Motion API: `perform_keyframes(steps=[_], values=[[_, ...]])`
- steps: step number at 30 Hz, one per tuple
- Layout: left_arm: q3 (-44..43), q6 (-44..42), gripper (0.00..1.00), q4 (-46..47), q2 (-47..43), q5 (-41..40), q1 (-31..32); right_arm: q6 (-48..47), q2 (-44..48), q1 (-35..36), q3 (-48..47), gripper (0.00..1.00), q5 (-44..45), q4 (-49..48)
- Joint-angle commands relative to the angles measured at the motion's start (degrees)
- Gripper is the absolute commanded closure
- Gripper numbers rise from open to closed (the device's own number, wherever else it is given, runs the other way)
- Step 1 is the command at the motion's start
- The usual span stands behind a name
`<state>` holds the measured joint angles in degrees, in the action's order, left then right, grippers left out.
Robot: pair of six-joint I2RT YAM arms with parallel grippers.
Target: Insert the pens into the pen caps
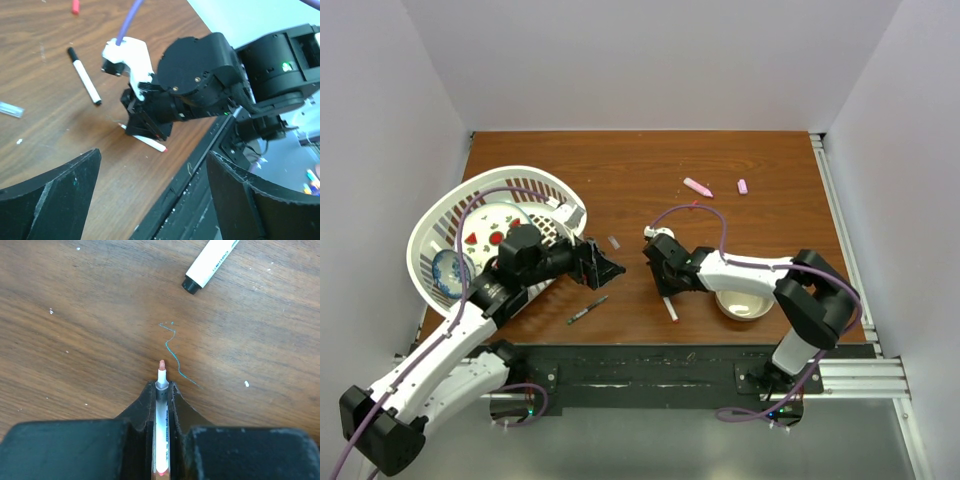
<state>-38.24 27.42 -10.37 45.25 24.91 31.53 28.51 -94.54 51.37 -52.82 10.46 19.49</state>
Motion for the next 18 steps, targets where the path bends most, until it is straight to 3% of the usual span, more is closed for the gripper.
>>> perform_keyframes(steps=[1, 4, 9, 18], values=[[0.18, 1.32, 0.11, 3.6, -0.69, 5.68, -0.24, 0.75, 4.0, 0.39, 0.7, 1.0, 2.46, 0.38], [2.54, 4.82, 0.14, 6.67, -0.7, 6.91, -0.24, 1.8, 6.99, 0.39, 1.22, 1.0, 1.94, -0.59], [11.77, 17.64, 0.17, 25.64, 0.71, 12.96, -0.24, 3.65, 16.13, 0.39, 2.8, 1.0, 1.49, -3.48], [12.49, 21.53, 0.19, 37.95, 7.46, 16.13, -0.15, 12.7, 34.76, 0.39, 6.58, 1.0, -1.31, -16.31]])
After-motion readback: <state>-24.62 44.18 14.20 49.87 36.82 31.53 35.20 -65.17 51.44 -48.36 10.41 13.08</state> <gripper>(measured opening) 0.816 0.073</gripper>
